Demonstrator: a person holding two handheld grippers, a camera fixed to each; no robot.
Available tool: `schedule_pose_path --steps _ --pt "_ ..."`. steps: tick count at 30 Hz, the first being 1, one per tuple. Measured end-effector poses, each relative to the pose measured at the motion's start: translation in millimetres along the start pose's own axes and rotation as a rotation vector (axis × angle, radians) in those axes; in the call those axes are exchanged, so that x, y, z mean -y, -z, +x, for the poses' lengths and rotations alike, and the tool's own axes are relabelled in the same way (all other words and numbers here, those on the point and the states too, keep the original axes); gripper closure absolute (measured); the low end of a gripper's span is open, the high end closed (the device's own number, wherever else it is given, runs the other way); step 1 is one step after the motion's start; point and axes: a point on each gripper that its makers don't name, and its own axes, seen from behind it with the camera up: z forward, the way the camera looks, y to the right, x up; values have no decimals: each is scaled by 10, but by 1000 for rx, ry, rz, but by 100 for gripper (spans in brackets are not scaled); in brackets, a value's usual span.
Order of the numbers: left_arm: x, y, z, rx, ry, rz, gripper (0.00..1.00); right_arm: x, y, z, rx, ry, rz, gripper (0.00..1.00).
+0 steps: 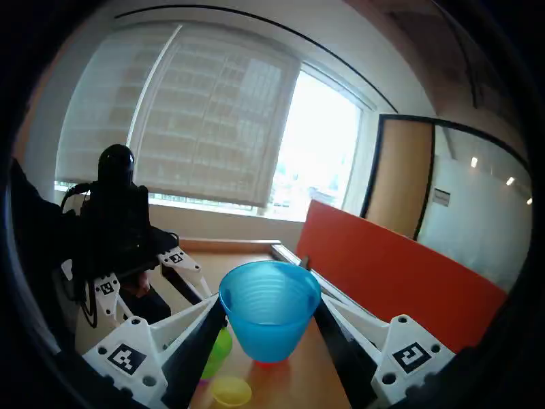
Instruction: Pour water
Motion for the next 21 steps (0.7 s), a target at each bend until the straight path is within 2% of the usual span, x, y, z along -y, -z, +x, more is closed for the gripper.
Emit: schedule_pose_path --steps 11,21 --pt "11 28 16 -3 -8 3 10 -41 -12 -122 50 -119 -1 10" --pt "1 55 24 4 -23 1 10 -44 13 -135 67 -127 -10 10"
